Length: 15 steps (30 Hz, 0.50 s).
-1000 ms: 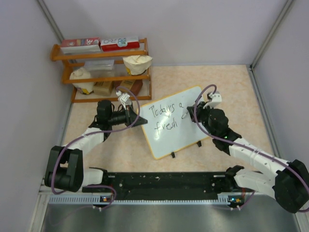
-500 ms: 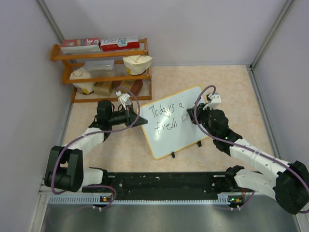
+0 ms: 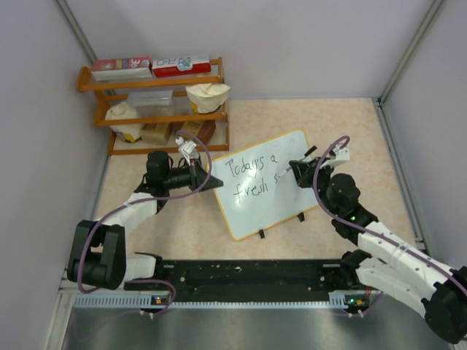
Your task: Write a sentence on the whiteboard
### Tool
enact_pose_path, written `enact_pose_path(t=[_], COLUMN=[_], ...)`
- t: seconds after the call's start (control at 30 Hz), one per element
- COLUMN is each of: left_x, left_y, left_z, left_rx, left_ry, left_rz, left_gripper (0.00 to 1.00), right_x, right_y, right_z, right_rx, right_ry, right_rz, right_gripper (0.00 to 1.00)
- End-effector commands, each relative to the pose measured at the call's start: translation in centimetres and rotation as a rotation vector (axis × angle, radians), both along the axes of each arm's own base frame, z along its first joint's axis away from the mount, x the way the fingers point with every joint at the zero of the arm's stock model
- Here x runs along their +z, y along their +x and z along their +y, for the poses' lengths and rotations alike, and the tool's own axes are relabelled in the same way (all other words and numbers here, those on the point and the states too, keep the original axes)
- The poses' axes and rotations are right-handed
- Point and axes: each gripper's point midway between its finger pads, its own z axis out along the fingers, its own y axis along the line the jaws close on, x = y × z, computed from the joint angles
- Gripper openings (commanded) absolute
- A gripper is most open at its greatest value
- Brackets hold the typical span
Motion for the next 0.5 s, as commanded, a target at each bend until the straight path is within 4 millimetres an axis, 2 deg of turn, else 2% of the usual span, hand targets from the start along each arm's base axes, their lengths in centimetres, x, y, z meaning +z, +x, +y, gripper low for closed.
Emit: enact_pose_path(t=[0.0, 0.23, 0.47], left_x=[-3.0, -3.0, -3.1], left_y=[0.4, 0.4, 0.3], left_z=[0.7, 0.7, 0.8], left_rx=[0.021, 0.02, 0.022], left_ry=[0.108, 0.107, 0.111], left_rz=[-0.06, -0.06, -0.057], left_gripper=[0.0, 0.0, 0.0], right_x=[2.9, 2.0, 2.9], right_y=[1.0, 2.4, 2.8], right_z=[-0.7, -0.1, 0.3], right_rx=[-0.043, -0.036, -0.017], right_ry=[0.06, 0.022, 0.027], right_rz=[-0.057, -0.015, -0.035], right_gripper=[0.0, 0.0, 0.0])
